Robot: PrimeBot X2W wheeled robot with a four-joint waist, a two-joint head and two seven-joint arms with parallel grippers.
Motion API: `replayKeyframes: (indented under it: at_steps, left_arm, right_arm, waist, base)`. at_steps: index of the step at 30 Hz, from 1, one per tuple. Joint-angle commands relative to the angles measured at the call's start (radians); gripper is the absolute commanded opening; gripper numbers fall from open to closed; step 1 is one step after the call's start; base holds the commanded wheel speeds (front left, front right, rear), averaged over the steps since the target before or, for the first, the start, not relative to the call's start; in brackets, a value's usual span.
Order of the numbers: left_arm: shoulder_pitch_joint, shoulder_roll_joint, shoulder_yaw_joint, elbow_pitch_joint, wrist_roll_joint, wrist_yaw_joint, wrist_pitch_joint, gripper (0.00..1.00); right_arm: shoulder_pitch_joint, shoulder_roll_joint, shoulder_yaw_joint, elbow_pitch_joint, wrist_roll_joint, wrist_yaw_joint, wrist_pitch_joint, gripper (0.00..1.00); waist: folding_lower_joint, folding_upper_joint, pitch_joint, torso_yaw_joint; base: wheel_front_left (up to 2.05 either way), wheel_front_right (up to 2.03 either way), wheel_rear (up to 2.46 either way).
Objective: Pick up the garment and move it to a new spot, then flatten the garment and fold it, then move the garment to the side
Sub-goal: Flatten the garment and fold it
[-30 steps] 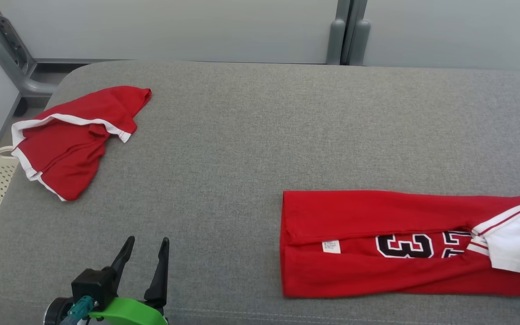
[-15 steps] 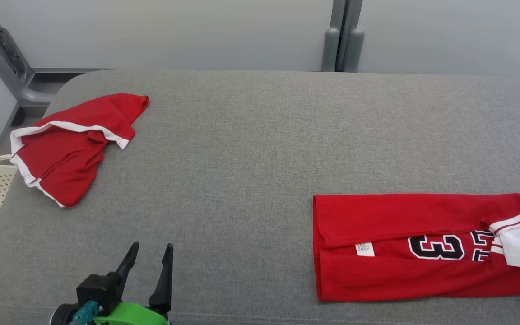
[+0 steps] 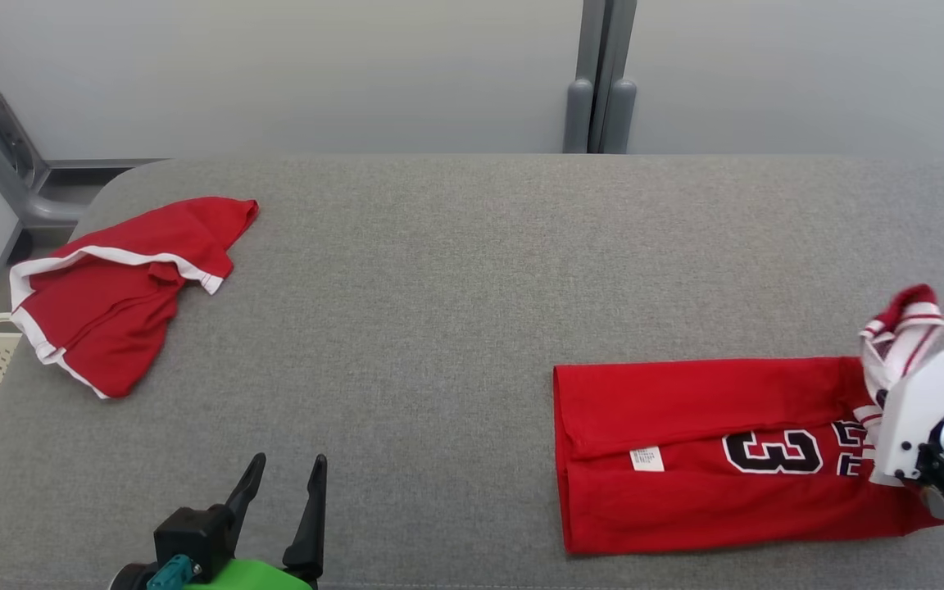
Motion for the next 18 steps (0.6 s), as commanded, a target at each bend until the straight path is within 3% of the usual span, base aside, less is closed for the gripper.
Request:
replayKeyframes:
  at_steps: [1, 9, 18]
  left_arm:
    - [0.008, -0.002, -0.004, 0.005, -0.005, -0.001, -0.006, 1.00]
    - [-0.012, -0.009, -0.015, 0.015, -0.004, -0.011, -0.010, 1.00]
    - [-0.029, -0.013, -0.030, 0.029, -0.002, -0.019, -0.010, 1.00]
  right_arm:
    - [0.011, 0.006, 0.021, -0.021, 0.015, 0.000, 0.004, 0.00]
    - [-0.031, 0.093, 0.159, -0.012, 0.064, 0.000, -0.009, 0.00]
    - [-0.105, 0.186, 0.283, 0.135, 0.112, 0.000, -0.079, 0.00]
  waist:
    - [0.0000, -0.0001, -0.004, -0.003]
    - [0.0000, -0.0001, -0.015, 0.001]
    - [0.0000, -0.0001, -0.025, 0.028]
  base:
    - [0.00, 0.00, 0.00]
    - [0.00, 0.00, 0.00]
    - [0.00, 0.00, 0.00]
